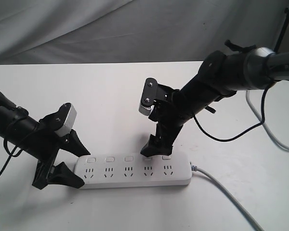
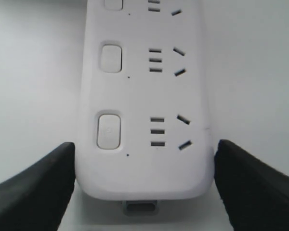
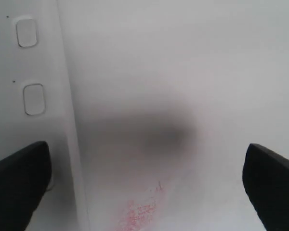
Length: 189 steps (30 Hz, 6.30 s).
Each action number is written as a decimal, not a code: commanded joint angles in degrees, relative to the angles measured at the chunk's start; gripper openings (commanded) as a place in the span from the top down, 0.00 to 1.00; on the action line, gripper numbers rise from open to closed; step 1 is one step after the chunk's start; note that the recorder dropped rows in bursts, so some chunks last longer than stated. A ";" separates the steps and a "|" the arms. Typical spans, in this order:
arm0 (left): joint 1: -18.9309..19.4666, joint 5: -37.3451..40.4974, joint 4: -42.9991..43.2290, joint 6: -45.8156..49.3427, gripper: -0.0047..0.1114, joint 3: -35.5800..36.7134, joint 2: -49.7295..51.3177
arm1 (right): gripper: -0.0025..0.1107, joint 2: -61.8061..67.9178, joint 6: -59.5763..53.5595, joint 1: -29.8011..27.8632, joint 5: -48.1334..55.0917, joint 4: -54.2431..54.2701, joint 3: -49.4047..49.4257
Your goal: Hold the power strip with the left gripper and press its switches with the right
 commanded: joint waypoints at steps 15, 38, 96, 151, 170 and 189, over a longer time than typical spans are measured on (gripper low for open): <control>-0.36 0.13 1.15 0.31 0.53 -0.07 0.20 | 0.05 2.08 -1.51 -0.08 -8.76 -3.72 6.08; -0.36 0.13 1.15 0.31 0.53 -0.07 0.20 | 0.05 1.41 -1.52 -0.08 -7.40 -2.62 6.08; -0.36 0.13 1.15 0.31 0.53 -0.07 0.20 | 0.05 -7.40 -3.87 -6.80 4.05 2.37 6.08; -0.36 0.13 1.15 0.31 0.53 -0.07 0.20 | 0.05 -1.11 -2.47 -6.02 1.04 0.15 6.18; -0.36 0.13 1.15 0.31 0.53 -0.07 0.20 | 0.05 0.82 1.09 -5.78 -2.96 -6.07 6.92; -0.36 0.13 1.15 0.31 0.53 -0.07 0.20 | 0.05 -7.37 -1.13 -5.88 -1.78 3.79 6.80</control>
